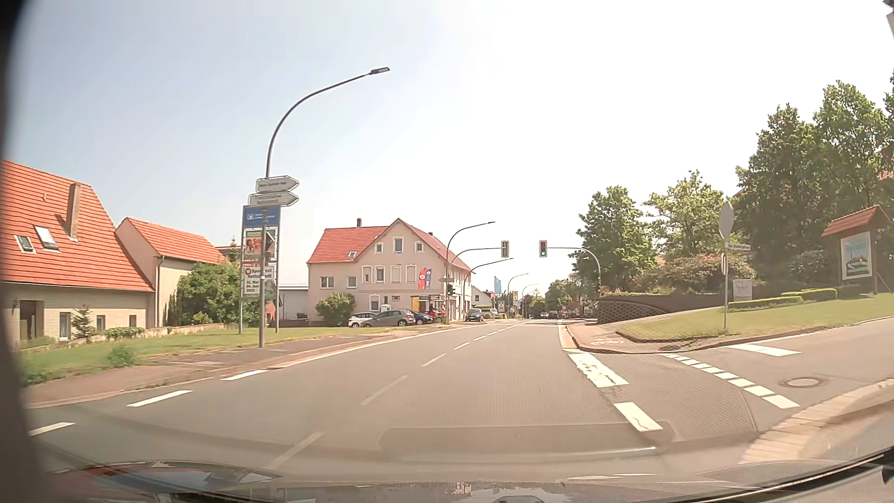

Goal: Follow the waypoints while adhering to traffic rules and regulations

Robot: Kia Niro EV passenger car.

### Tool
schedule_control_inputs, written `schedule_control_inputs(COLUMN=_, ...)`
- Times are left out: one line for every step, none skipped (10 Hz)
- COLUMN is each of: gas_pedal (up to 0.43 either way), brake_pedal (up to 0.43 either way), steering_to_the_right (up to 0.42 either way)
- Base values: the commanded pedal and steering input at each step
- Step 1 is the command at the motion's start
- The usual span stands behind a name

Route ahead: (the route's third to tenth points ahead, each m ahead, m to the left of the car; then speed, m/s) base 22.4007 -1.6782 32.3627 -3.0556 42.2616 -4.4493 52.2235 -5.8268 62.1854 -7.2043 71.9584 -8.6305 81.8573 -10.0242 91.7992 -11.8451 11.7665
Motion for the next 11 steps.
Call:
schedule_control_inputs(gas_pedal=0.268, brake_pedal=0.0, steering_to_the_right=0.045)
schedule_control_inputs(gas_pedal=0.26, brake_pedal=0.0, steering_to_the_right=0.043)
schedule_control_inputs(gas_pedal=0.26, brake_pedal=0.0, steering_to_the_right=0.041)
schedule_control_inputs(gas_pedal=0.26, brake_pedal=0.0, steering_to_the_right=0.04)
schedule_control_inputs(gas_pedal=0.26, brake_pedal=0.0, steering_to_the_right=0.038)
schedule_control_inputs(gas_pedal=0.248, brake_pedal=0.0, steering_to_the_right=0.034)
schedule_control_inputs(gas_pedal=0.24, brake_pedal=0.0, steering_to_the_right=0.032)
schedule_control_inputs(gas_pedal=0.228, brake_pedal=0.0, steering_to_the_right=0.03)
schedule_control_inputs(gas_pedal=0.189, brake_pedal=0.0, steering_to_the_right=0.029)
schedule_control_inputs(gas_pedal=0.157, brake_pedal=0.0, steering_to_the_right=0.026)
schedule_control_inputs(gas_pedal=0.15, brake_pedal=0.0, steering_to_the_right=0.024)
